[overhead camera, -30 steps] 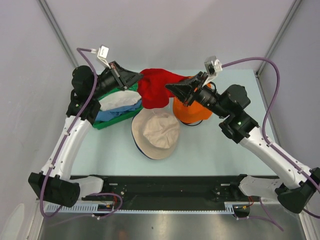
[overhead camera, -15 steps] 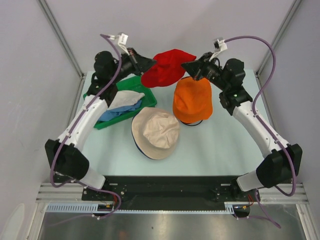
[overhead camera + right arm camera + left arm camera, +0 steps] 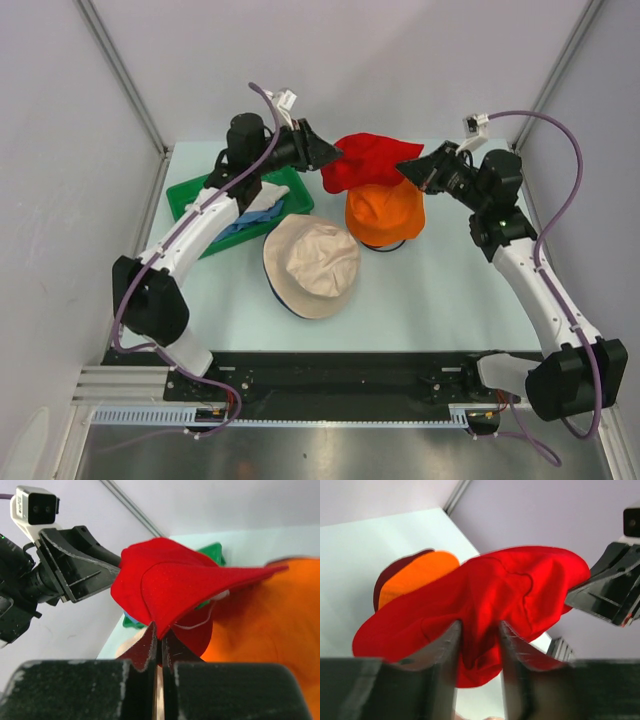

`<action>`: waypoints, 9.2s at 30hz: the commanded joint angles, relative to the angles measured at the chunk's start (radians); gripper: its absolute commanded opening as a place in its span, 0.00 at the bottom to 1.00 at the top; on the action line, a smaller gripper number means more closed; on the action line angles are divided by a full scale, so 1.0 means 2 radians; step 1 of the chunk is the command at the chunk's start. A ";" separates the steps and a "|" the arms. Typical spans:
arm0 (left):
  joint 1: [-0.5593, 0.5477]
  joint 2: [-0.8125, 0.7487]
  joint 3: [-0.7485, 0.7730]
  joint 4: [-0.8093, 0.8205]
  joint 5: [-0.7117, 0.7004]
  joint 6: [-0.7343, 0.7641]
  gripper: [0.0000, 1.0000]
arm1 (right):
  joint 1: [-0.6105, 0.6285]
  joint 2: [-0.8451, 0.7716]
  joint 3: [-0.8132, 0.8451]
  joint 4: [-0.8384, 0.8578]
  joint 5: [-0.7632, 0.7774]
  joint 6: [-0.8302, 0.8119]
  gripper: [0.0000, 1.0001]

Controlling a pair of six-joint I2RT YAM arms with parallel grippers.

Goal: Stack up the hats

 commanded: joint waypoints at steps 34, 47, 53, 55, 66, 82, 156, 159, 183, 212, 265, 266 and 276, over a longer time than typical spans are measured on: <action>0.008 -0.024 0.042 0.006 0.038 -0.054 0.00 | 0.026 -0.089 -0.019 -0.038 0.078 0.112 0.00; -0.005 -0.012 0.039 -0.073 0.041 -0.005 0.00 | 0.027 -0.124 -0.092 -0.113 0.123 0.080 0.00; -0.022 0.005 0.031 -0.030 0.078 -0.024 0.35 | 0.010 -0.146 -0.119 -0.134 0.146 0.071 0.00; -0.023 0.007 0.030 -0.030 0.088 -0.025 0.52 | 0.002 -0.146 -0.123 -0.143 0.149 0.065 0.00; 0.023 0.002 0.031 -0.050 0.054 -0.004 0.88 | -0.048 -0.077 -0.171 -0.102 0.159 0.042 0.00; -0.014 0.148 0.138 -0.085 0.090 0.162 0.85 | -0.084 -0.026 -0.145 -0.029 0.106 0.033 0.00; -0.026 0.271 0.250 -0.175 -0.081 0.242 0.00 | -0.146 0.083 -0.078 0.039 -0.064 -0.069 0.79; -0.027 0.269 0.250 -0.173 -0.079 0.242 0.00 | -0.146 0.104 -0.074 0.080 -0.087 -0.066 0.78; -0.031 0.288 0.261 -0.183 -0.136 0.235 0.00 | -0.130 0.259 0.013 -0.031 0.013 -0.098 0.00; -0.045 0.316 0.231 -0.247 -0.337 0.248 0.00 | -0.064 0.263 -0.005 -0.168 0.272 -0.118 0.00; 0.096 -0.105 -0.213 -0.236 -0.446 0.284 1.00 | -0.133 -0.038 -0.062 -0.219 0.123 -0.122 0.97; 0.096 -0.099 -0.208 -0.228 -0.446 0.284 1.00 | -0.133 -0.041 -0.062 -0.222 0.124 -0.122 0.97; 0.099 -0.002 -0.157 -0.224 -0.488 0.301 0.94 | -0.134 -0.069 -0.059 -0.247 0.135 -0.128 0.97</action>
